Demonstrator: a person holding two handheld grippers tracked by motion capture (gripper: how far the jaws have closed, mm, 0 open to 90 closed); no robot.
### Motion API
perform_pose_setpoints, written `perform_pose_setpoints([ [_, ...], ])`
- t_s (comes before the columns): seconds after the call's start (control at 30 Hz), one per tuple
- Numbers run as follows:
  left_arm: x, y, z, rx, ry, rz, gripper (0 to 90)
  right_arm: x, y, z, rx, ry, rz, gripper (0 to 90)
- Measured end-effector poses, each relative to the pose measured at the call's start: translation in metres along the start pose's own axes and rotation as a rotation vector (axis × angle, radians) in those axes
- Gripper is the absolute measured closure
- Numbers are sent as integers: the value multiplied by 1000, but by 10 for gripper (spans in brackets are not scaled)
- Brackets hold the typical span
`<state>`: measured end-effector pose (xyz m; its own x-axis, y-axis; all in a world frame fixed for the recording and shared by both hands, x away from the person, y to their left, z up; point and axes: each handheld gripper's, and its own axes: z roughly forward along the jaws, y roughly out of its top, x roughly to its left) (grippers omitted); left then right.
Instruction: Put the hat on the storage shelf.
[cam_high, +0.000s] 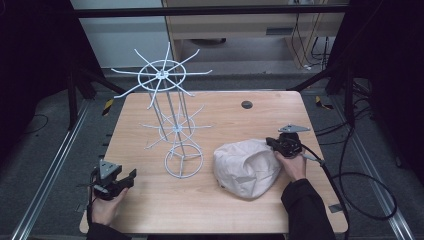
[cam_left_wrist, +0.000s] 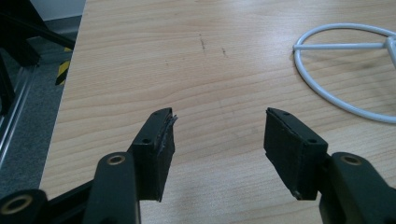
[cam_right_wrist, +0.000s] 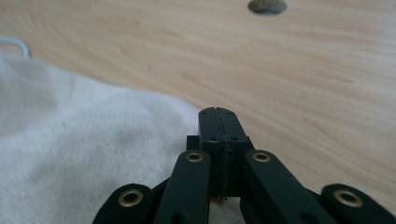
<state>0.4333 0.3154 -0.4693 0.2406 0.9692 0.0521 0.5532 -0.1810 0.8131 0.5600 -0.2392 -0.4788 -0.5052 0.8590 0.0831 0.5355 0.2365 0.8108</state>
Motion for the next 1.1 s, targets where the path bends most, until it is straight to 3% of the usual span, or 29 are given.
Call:
perform_pose_setpoints([
  [0.07,0,0,-1,-1,1,2,425,3,-3,-1,38,3,-22,900],
  [0.37,-1,0,-1,-2,-4,-1,423,10,-12,-27,114,-13,-74,900],
  [0.83,-3,0,-1,1,-18,5,420,19,-44,-72,108,-38,-98,900],
  [1.1,-4,0,-1,0,-24,6,417,34,-61,-94,111,-37,-127,900],
])
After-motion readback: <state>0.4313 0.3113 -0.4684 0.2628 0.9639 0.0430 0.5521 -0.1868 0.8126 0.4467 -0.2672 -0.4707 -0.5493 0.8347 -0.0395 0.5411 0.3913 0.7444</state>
